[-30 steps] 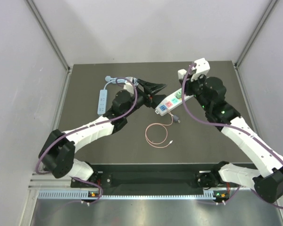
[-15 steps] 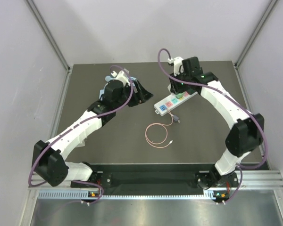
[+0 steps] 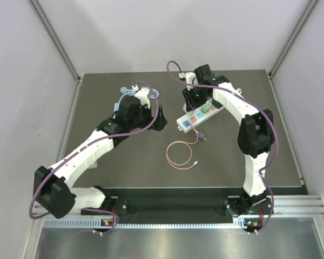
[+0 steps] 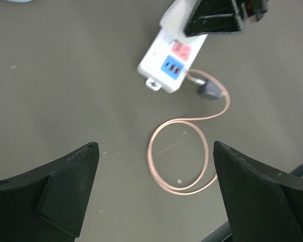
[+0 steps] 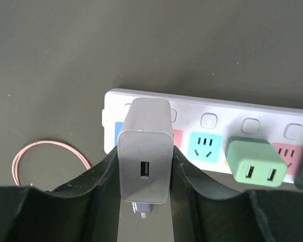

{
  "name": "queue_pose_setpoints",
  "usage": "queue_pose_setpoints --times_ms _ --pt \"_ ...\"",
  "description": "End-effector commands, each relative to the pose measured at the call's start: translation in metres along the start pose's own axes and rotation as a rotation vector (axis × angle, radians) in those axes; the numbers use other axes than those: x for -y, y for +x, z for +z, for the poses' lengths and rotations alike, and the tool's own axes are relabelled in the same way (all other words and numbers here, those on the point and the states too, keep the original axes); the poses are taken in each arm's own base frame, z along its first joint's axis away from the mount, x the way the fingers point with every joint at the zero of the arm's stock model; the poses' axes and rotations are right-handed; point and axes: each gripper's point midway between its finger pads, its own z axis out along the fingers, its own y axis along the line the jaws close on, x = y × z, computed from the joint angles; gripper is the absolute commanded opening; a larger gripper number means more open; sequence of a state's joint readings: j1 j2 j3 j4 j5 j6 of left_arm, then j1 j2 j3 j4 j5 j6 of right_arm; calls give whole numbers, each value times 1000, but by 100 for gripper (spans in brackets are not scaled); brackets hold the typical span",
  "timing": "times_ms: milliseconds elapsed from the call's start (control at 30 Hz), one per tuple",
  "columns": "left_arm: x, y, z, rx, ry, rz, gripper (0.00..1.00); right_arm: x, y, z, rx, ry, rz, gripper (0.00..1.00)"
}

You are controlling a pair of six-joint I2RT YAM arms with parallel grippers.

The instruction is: Insert the plug

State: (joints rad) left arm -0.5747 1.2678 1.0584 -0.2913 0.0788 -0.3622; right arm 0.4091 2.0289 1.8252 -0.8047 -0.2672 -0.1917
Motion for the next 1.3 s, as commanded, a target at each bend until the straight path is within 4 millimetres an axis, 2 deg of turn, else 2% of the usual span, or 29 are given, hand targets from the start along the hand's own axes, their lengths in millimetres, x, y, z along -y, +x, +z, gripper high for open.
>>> queue_pose_setpoints --times_ms 0,367,533,800,1100,1267 --pt "-11 -10 -12 37 -55 83 99 -1 -10 -5 4 -25 -25 0" --pt "-28 -34 -37 166 -166 104 99 12 20 9 -90 27 -40 0" --pt "-26 -35 -38 173 -157 103 99 15 14 14 -46 32 -72 0" --pt "-29 -35 -39 175 -169 103 99 18 23 29 -64 24 -60 0" --pt "-29 -35 -38 177 -169 104 99 31 19 18 -43 102 -90 0" --pt "-29 -35 -38 181 -166 103 99 27 17 17 -44 81 -96 0"
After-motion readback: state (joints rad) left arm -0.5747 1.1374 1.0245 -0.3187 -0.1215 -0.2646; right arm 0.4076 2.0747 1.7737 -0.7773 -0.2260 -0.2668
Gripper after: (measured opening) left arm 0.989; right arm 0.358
